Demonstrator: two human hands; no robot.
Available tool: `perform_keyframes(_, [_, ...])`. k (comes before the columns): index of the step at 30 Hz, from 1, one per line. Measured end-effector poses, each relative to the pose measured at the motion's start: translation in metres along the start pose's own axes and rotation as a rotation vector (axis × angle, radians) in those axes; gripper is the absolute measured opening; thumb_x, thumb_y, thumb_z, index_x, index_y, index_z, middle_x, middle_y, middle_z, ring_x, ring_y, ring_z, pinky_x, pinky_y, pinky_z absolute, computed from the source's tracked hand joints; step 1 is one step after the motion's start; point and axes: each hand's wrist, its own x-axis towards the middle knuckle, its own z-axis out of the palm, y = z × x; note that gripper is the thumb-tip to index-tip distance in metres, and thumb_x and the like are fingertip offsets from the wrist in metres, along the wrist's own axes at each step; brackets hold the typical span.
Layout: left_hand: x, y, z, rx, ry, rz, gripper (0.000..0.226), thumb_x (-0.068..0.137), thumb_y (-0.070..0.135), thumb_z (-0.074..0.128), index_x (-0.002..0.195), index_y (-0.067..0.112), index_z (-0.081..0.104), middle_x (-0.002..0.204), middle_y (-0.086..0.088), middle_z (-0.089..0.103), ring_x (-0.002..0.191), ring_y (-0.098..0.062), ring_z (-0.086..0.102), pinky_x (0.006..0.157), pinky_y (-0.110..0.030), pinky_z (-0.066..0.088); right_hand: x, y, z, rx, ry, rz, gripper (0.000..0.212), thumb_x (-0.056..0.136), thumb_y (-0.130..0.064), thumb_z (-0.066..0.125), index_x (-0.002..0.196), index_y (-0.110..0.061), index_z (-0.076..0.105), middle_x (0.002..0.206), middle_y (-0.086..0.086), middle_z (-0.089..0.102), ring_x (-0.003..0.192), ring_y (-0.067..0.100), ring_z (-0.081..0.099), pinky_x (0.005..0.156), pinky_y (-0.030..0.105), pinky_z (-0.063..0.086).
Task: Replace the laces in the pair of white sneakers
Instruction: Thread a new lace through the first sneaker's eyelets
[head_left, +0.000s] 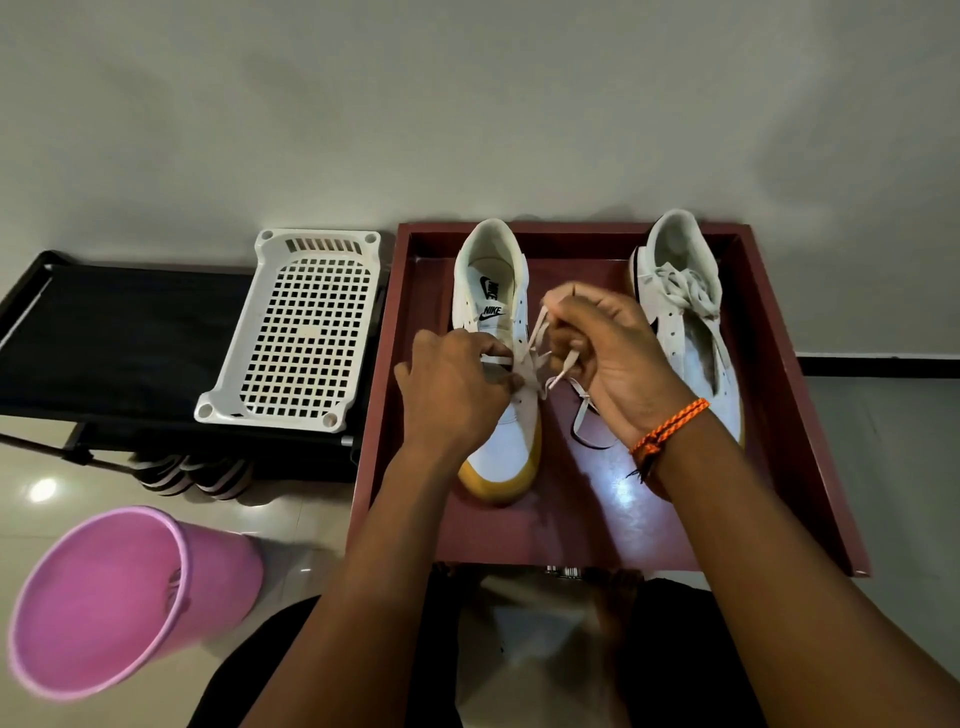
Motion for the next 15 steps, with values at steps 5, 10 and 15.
perform_keyframes(5, [0.000, 0.000, 0.001, 0.032, 0.010, 0.001, 0.019, 0.090, 0.039, 0.081, 0.109, 0.035, 0.079, 0.106, 0.009, 0.073, 0.121, -0.025, 0.052, 0.087, -0.043, 0.039, -0.004, -0.013, -0.008, 0.411, -0.083, 0.055, 0.027, 0.102, -0.016, 0.055, 0.075, -0.019, 0.057, 0.060, -0.007, 0.029, 0.060, 0.010, 0.027, 0.058, 0.024, 0.034])
perform_keyframes(10, [-0.003, 0.004, -0.002, 0.089, -0.018, 0.017, 0.027, 0.089, 0.039, 0.084, 0.114, 0.032, 0.077, 0.116, 0.005, 0.053, 0.120, -0.027, 0.046, 0.094, -0.051, 0.045, -0.004, -0.011, -0.013, 0.643, -0.245, 0.080, 0.024, 0.102, -0.021, 0.050, 0.078, -0.019, 0.048, 0.064, -0.006, 0.025, 0.063, 0.010, 0.016, 0.060, 0.025, 0.026])
perform_keyframes(15, [-0.005, 0.006, -0.006, 0.019, 0.058, 0.107, 0.041, 0.078, 0.027, 0.088, 0.103, 0.036, 0.057, 0.104, 0.014, 0.053, 0.102, -0.021, 0.058, 0.083, -0.049, 0.053, -0.003, -0.012, -0.014, 0.723, -0.208, 0.071, 0.024, 0.097, -0.023, 0.053, 0.074, -0.019, 0.048, 0.060, -0.007, 0.028, 0.062, 0.011, 0.015, 0.059, 0.025, 0.025])
